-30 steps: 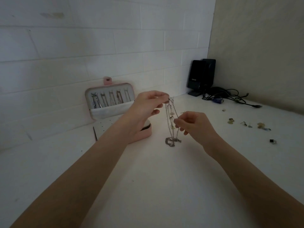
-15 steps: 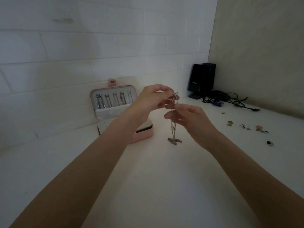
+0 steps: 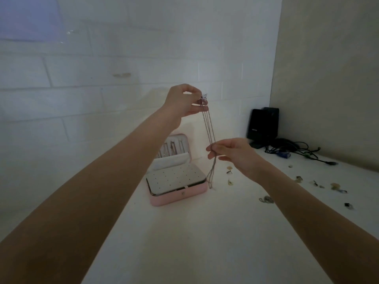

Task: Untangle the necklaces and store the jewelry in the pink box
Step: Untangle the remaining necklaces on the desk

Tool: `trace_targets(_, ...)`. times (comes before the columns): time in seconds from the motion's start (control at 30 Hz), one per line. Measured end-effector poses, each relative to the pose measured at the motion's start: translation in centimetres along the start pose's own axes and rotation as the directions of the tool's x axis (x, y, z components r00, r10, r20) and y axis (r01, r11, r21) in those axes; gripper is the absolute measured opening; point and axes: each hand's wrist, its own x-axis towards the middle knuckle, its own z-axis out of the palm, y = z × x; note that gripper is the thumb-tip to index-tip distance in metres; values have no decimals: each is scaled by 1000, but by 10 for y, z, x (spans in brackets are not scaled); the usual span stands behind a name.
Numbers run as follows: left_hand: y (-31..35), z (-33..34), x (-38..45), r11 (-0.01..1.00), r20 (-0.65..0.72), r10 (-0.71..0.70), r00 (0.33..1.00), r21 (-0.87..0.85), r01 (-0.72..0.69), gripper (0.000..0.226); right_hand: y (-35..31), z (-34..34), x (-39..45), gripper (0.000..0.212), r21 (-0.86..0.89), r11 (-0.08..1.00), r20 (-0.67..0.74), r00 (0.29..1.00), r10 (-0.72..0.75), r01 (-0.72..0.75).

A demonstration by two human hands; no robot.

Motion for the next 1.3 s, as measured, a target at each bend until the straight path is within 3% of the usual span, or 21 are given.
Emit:
trace_targets(0.37,19,-16,-3,994,-152,80,985,-58,-90,15,18,14,-2,15,-137,986,73,992,107,-97)
trace_targets(0.53,12,-27,0,999,-69,-8,998,35,10,14,12,14,4,20,-346,931,125,978,168,-116)
trace_targets(0.7,3,-25,-5,958,95,-145,985,264,115,9,-20,15,22,36,-132,989,80,994,81,-70)
trace_targets(0.8,0,-24,-8,951,117,-151,982,289,112,5,-42,24,32,16,59,997,96,995,34,-40)
trace_targets(0.87,0,-24,-7,961,82,-141,987,249,117,6,-49,30,36,9,133,990,119,993,28,-44)
trace_targets(1.03,-3,-37,-8,987,-90,-149,985,43,153,18,-49,33,38,16,316,940,89,990,108,-131)
trace_targets(1.2,-31,-55,-11,978,-212,-185,959,-139,158,13,-47,31,51,15,122,985,-79,988,133,-123)
trace_targets(1.3,-52,-71,-12,951,-198,-251,948,-232,204,10,-48,40,66,17,-42,995,-205,976,76,-86)
